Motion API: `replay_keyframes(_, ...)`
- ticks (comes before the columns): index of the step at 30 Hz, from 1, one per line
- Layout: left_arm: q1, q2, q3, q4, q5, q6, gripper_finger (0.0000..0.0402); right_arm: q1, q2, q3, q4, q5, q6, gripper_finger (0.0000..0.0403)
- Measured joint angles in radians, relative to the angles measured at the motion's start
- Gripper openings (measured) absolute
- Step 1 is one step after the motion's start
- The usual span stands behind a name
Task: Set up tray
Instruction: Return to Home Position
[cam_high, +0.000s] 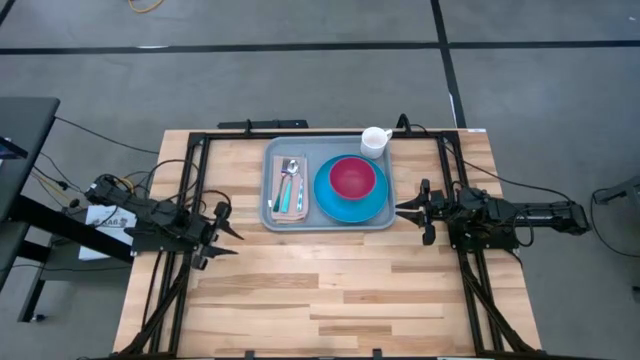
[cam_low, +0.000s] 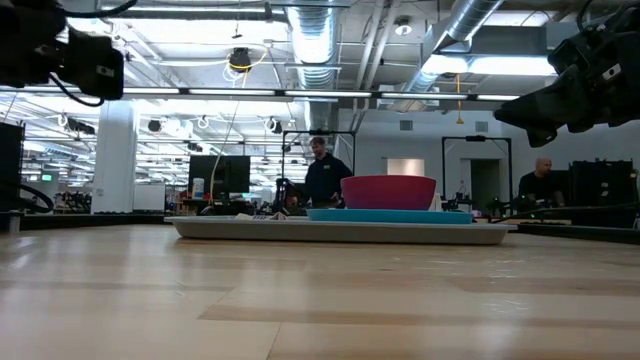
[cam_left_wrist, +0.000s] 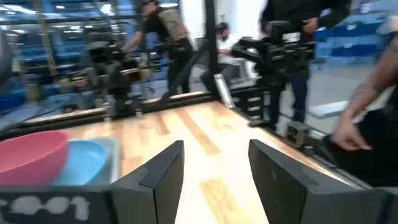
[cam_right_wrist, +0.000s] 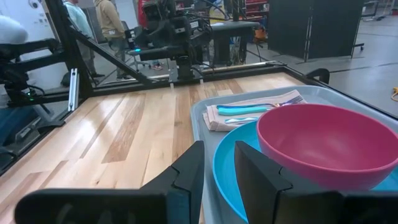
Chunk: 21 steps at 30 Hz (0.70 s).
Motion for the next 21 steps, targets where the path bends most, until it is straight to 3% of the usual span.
replay_keyframes(3, 0.0, -0.001, 0.0, -0.012, 0.067, 0.0, 0.0169, 0.0, 0.0, 0.0, 0.0, 0.0, 0.0, 0.0082)
replay_keyframes(21, 0.0, 0.0, -0.002, -0.014, 0.065, 0.07, 0.0169, 0.0, 0.0, 0.0, 0.0, 0.0, 0.0, 0.0082)
